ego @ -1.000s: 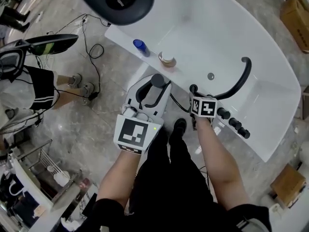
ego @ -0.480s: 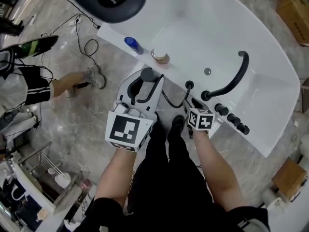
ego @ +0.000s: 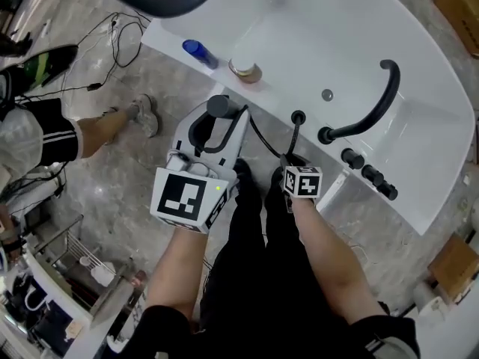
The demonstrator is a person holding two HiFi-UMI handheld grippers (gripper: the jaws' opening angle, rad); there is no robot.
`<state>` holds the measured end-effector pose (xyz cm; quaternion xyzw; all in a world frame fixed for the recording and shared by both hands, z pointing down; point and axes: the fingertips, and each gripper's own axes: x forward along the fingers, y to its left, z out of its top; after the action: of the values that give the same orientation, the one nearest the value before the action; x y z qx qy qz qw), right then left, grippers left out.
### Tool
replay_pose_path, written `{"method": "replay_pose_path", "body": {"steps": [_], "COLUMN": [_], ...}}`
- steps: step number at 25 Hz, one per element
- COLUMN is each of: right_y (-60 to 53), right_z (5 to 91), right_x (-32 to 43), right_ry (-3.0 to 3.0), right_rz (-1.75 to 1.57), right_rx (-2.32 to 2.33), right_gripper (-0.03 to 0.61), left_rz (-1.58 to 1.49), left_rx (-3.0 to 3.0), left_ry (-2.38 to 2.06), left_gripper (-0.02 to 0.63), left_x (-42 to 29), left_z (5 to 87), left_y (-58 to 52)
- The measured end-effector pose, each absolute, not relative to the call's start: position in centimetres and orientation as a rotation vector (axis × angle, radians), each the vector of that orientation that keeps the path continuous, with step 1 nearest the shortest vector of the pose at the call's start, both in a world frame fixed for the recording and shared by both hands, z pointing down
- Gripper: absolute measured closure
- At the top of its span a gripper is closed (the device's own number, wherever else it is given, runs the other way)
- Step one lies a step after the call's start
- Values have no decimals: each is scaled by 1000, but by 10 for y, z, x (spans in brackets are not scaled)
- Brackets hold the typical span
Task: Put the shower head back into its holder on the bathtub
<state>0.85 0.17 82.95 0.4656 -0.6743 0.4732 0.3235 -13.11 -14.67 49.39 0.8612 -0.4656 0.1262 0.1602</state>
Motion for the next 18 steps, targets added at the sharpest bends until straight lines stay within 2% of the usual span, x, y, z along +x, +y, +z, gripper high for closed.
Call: {"method": "replay_pose_path", "body": {"steps": [11, 18], "right_y": [-23, -71], "right_z": [743, 729], "right_x": [52, 37], "right_ry": [-1858, -1881], "right_rz": [1136, 1169], "right_rx": [1328, 1331], "right_gripper": [509, 509], "left_rz": [465, 523], "left_rx": [2449, 2447], "left_ry": [-1311, -1275], "left_gripper": [471, 471], "left_x": [-127, -119], "left_z": [504, 513], "left_y": [-128, -110]}}
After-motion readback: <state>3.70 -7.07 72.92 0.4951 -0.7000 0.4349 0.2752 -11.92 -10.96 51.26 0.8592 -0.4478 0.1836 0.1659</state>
